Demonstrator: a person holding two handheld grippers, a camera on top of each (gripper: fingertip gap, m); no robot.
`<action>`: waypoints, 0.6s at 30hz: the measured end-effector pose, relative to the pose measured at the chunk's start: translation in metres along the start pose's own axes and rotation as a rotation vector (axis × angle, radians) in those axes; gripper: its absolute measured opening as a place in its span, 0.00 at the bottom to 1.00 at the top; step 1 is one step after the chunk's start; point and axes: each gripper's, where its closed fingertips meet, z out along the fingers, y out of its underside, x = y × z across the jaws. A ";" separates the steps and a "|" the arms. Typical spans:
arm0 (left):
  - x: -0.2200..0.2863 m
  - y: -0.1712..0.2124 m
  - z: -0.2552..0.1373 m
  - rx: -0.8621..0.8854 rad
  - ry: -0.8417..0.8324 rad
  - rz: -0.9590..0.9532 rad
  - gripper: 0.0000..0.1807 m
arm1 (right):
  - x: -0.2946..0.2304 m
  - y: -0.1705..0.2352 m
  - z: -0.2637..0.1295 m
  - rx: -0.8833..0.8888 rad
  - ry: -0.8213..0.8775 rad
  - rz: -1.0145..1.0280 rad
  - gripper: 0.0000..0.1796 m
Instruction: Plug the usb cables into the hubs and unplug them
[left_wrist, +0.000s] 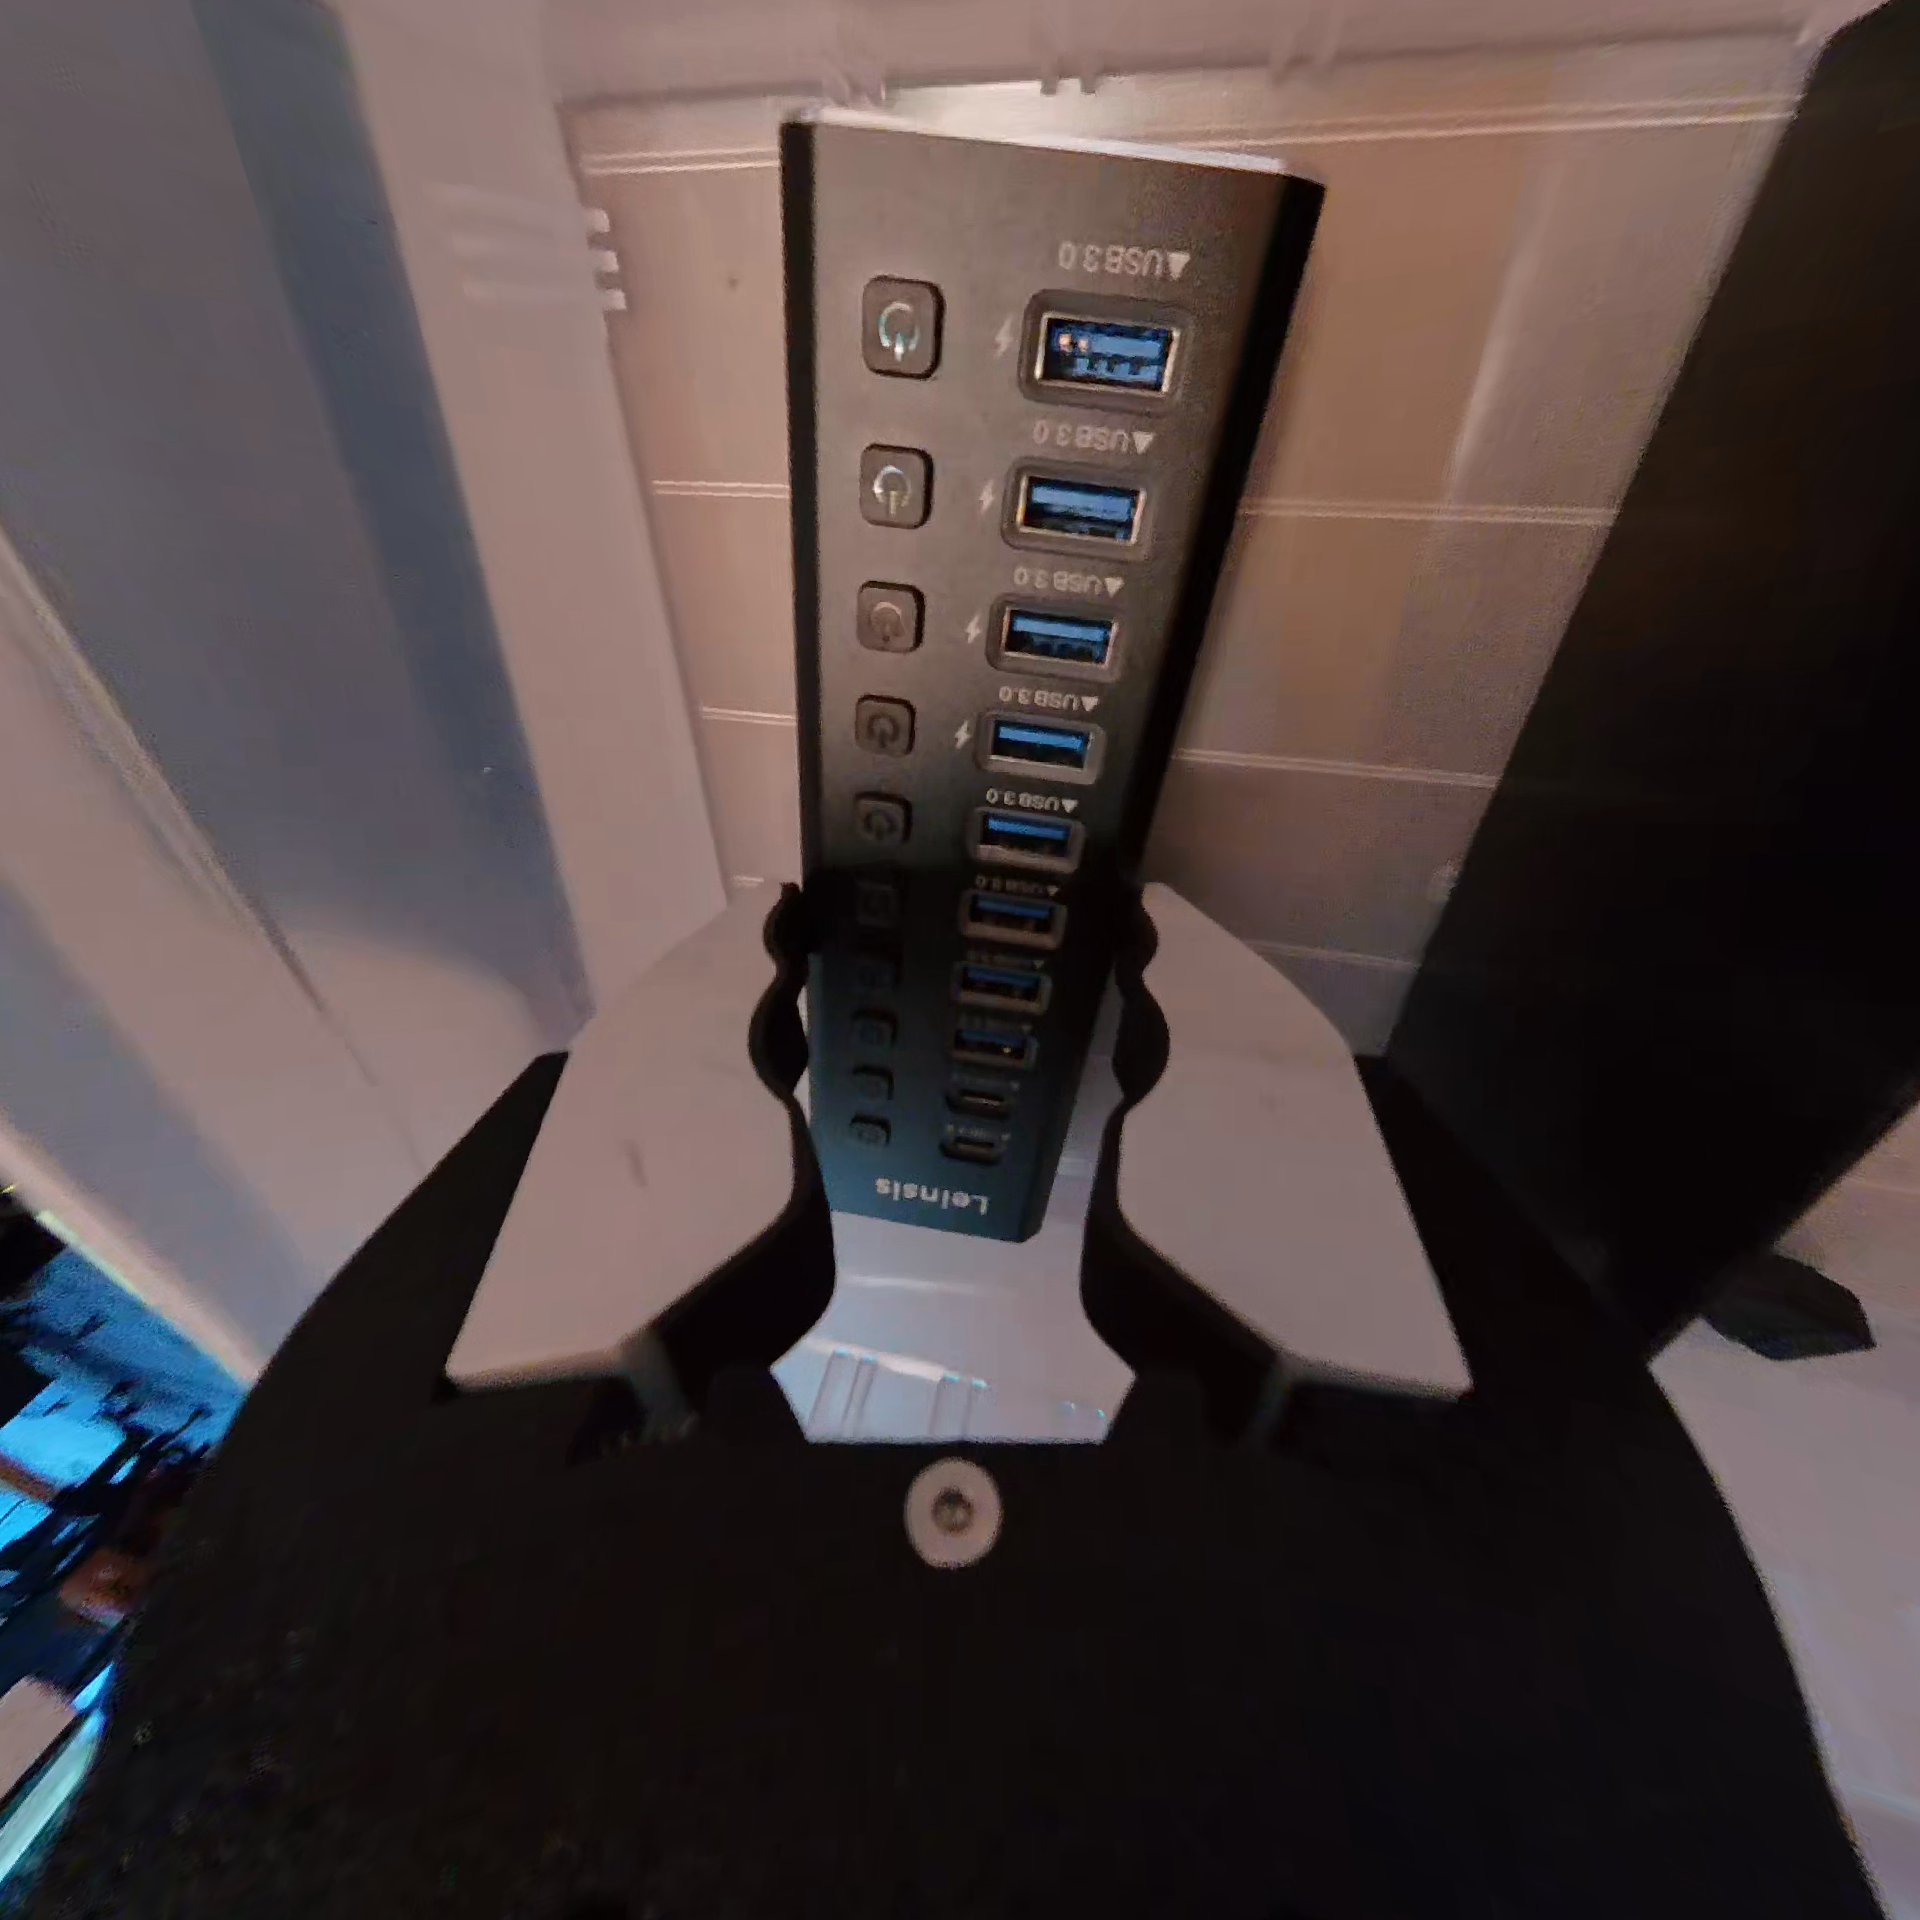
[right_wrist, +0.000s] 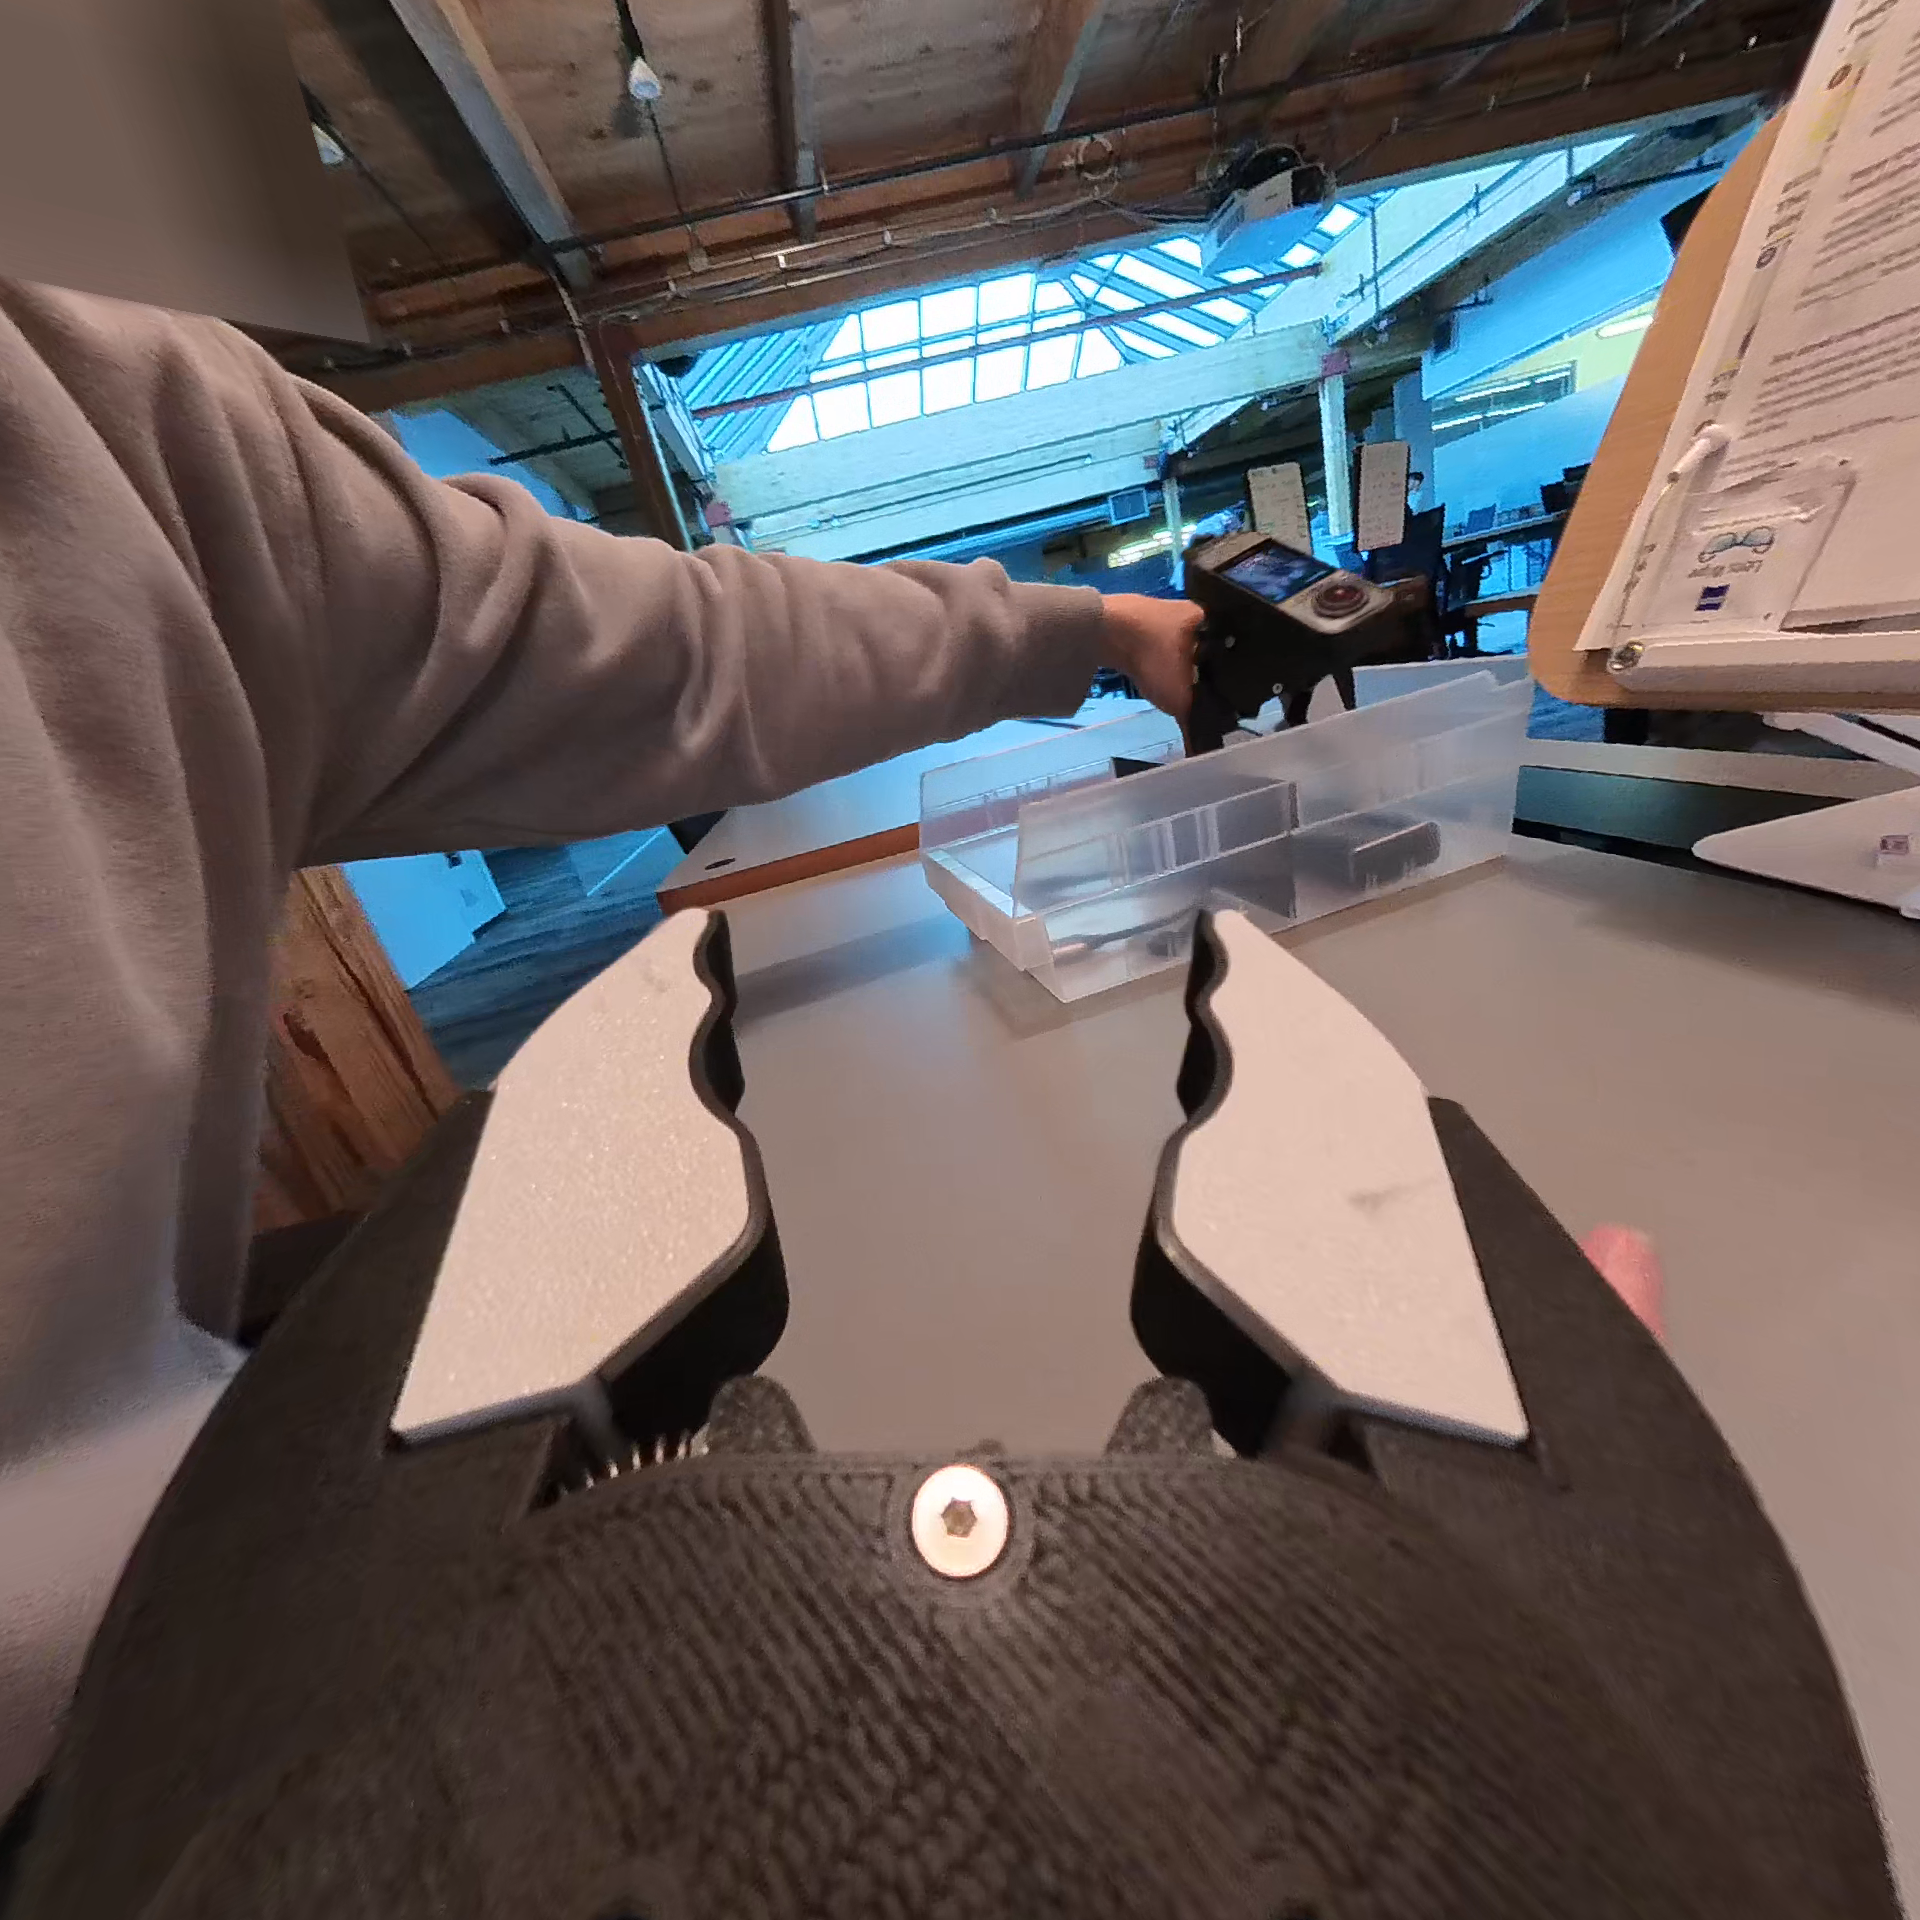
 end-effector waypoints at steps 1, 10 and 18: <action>-0.001 0.001 -0.001 -0.015 -0.034 -0.003 0.32 | 0.001 0.000 0.000 -0.001 0.014 -0.005 0.47; -0.020 0.013 -0.109 -0.165 -0.549 -0.079 0.32 | 0.010 0.005 0.004 -0.049 0.130 -0.032 0.52; 0.043 -0.064 -0.256 0.054 -1.166 -0.012 0.32 | 0.040 -0.064 0.040 -0.086 0.293 -0.103 0.54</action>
